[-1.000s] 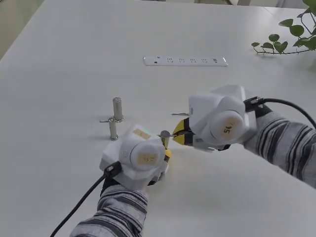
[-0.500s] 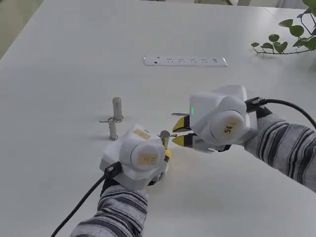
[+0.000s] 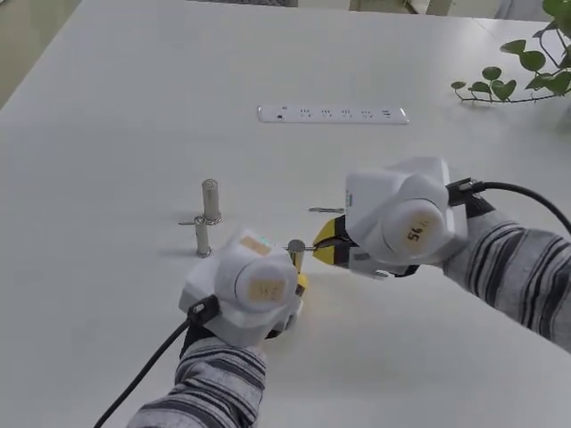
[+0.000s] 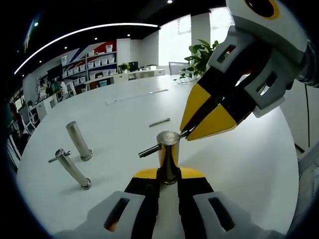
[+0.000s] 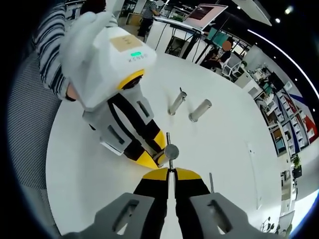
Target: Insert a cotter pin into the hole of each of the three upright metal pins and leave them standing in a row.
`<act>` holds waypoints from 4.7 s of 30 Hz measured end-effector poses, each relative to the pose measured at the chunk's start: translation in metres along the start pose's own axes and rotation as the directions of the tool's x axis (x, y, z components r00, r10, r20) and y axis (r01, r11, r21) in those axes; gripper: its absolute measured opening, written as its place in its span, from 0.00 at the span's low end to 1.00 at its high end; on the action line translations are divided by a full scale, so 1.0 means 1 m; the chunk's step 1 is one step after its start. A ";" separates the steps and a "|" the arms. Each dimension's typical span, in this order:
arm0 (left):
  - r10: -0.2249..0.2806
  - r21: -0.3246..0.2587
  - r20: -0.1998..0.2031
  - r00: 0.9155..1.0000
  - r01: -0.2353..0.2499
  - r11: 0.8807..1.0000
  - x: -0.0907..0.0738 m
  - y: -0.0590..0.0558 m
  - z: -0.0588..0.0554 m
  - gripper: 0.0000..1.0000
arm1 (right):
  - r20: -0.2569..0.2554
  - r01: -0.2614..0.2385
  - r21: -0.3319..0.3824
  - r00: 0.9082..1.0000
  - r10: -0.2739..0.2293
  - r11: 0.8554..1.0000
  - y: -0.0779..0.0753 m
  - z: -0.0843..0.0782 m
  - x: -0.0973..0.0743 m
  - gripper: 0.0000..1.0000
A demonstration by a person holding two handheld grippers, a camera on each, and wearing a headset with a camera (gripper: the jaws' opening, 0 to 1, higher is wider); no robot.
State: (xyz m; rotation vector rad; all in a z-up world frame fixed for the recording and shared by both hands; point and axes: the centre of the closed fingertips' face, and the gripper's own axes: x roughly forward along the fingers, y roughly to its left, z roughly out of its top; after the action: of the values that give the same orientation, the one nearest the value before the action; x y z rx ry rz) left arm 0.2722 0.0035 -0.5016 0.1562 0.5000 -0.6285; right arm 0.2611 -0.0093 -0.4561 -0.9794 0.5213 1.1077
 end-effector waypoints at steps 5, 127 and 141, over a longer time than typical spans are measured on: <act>0.000 0.000 -0.001 1.000 0.000 1.000 0.000 0.000 0.000 0.10 | -0.003 0.000 0.000 1.000 0.000 1.000 0.000 0.001 0.001 0.00; 0.022 -0.086 0.113 0.993 -0.013 0.996 -0.102 0.049 0.020 0.99 | 0.082 -0.154 0.402 0.988 0.132 0.902 -0.031 0.031 0.044 0.08; 0.009 -0.080 0.086 0.996 -0.002 0.997 -0.100 0.045 0.014 0.97 | 0.081 -0.158 0.390 0.987 0.138 0.907 -0.032 0.033 0.045 0.09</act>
State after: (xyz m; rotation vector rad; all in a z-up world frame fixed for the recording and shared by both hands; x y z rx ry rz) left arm 0.2356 0.0879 -0.4403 0.0547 0.4406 -0.6062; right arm 0.3045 0.0381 -0.4612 -0.5623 0.7542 1.1036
